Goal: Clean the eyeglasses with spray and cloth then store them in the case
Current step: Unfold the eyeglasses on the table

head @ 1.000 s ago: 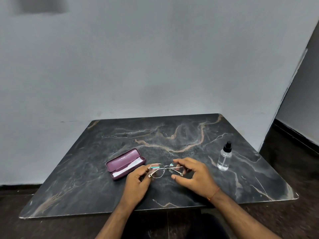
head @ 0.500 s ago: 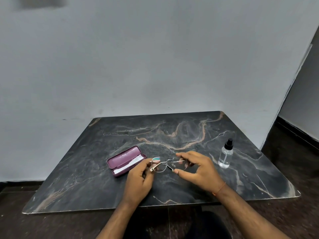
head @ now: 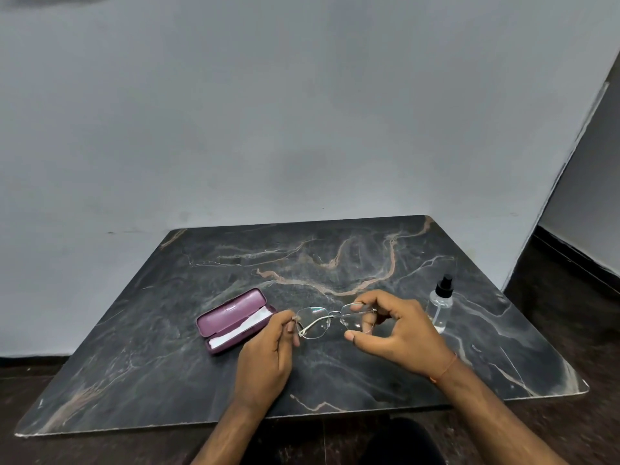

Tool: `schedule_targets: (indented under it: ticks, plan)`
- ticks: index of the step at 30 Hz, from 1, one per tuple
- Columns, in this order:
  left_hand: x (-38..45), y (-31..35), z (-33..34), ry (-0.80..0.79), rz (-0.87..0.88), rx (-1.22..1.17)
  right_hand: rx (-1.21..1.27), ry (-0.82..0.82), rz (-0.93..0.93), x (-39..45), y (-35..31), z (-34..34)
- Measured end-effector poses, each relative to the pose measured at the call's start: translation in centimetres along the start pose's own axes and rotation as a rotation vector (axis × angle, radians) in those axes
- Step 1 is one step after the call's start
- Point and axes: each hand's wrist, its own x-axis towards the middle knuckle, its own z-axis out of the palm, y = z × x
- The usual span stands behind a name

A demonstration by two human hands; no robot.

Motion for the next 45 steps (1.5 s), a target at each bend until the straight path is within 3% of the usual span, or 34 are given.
schedule_targets:
  ticks: [7,16,22,37,40,45]
  plan:
    - [0.1,0.0,0.0,-0.004,-0.025,0.031,0.172,-0.001,0.193,0.0,-0.3,1.1]
    - [0.0,0.1,-0.1,-0.031,-0.022,0.094,-0.285,0.036,0.138,-0.4,0.1,0.0]
    - [-0.3,0.0,-0.2,-0.092,0.026,-0.009,-0.613,0.064,0.038,-0.3,-0.4,0.0]
    - [-0.1,-0.7,0.1,-0.112,0.059,-0.074,-0.583,0.123,0.042,-1.6,0.1,2.2]
    - [0.0,-0.9,0.2,-0.113,0.045,-0.074,-0.54,0.219,0.053,-2.6,0.4,2.3]
    - [0.2,-1.0,0.4,-0.107,0.022,-0.064,-0.521,0.708,0.068,-4.0,1.3,0.5]
